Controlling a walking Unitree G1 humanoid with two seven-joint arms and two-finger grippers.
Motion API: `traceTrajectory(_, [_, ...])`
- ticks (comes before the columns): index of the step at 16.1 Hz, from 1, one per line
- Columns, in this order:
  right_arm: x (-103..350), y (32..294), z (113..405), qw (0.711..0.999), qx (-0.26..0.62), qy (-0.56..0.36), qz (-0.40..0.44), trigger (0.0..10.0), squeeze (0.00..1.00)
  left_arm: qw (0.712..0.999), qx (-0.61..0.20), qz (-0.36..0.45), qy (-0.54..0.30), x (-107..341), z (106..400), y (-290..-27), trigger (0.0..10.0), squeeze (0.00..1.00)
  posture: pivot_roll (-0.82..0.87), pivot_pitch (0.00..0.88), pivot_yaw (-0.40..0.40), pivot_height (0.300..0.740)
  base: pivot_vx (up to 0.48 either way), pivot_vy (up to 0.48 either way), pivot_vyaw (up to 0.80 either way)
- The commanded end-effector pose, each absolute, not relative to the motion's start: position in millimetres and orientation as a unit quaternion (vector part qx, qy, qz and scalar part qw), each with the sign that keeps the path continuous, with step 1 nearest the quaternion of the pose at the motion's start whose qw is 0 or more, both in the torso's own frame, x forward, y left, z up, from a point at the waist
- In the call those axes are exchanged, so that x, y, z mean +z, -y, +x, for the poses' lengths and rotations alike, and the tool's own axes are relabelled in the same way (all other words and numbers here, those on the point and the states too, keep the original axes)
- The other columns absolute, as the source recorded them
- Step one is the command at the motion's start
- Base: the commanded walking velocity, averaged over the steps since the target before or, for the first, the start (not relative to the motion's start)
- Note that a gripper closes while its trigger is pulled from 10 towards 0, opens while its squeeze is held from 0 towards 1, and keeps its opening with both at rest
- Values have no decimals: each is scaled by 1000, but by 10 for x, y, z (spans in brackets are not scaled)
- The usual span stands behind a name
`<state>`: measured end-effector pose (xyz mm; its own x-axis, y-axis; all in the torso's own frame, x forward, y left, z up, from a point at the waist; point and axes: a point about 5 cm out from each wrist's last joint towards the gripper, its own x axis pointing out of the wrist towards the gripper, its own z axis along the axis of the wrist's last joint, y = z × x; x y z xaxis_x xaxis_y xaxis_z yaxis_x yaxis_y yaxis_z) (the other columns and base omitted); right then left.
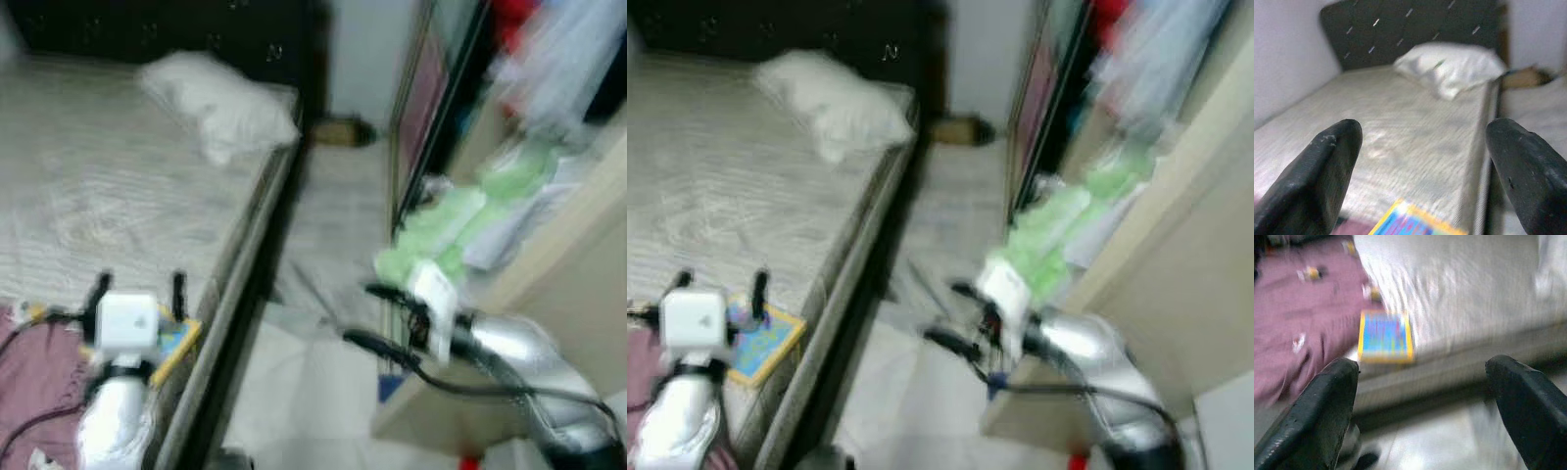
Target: Clean up the room
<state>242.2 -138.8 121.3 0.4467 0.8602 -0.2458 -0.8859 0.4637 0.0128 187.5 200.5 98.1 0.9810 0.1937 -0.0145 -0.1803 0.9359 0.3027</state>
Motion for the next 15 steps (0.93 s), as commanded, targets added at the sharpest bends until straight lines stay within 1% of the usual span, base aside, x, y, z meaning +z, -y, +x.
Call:
traceTrajectory(1, [1187, 1447, 2421, 859, 496, -112, -64, 10000, 0, 985, 92, 146, -16, 1006, 1886, -1974, 10000, 0, -38, 0, -49, 740, 0, 0, 800])
traceTrajectory(2, [1210, 1429, 2454, 870, 479, -96, -67, 10000, 0, 985, 94, 145, -15, 1008, 1884, -1975, 10000, 0, -36, 0, -50, 740, 0, 0, 800])
traceTrajectory(4, [1262, 1421, 2572, 905, 417, -68, -41, 10000, 0, 985, 100, 142, -15, 1015, 1883, -1990, 10000, 0, -37, 0, -48, 740, 0, 0, 800])
traceTrajectory(6, [1281, 1404, 2648, 928, 370, -51, -15, 10000, 0, 983, 107, 145, -13, 1019, 1899, -1996, 10000, 0, -39, 0, -45, 740, 0, 0, 800])
traceTrajectory(7, [1291, 1389, 2691, 942, 332, -38, -1, 10000, 0, 983, 114, 144, -11, 1028, 1917, -1994, 10000, 0, -42, 0, -42, 740, 0, 0, 800])
traceTrajectory(9, [1263, 1372, 2753, 962, 272, -33, 22, 10000, 0, 983, 123, 136, -11, 1033, 1943, -1979, 10000, 0, -39, 0, -37, 740, 0, 0, 794])
traceTrajectory(12, [1263, 1314, 2798, 965, 257, -30, 33, 10000, 0, 984, 133, 118, -9, 1049, 1992, -1952, 10000, 0, -31, 0, -28, 740, 0, 0, 792])
traceTrajectory(15, [1324, 1237, 2942, 966, 254, -23, 28, 10000, 0, 984, 137, 111, 8, 1119, 2076, -1970, 10000, 0, -20, 0, -15, 740, 0, 0, 788])
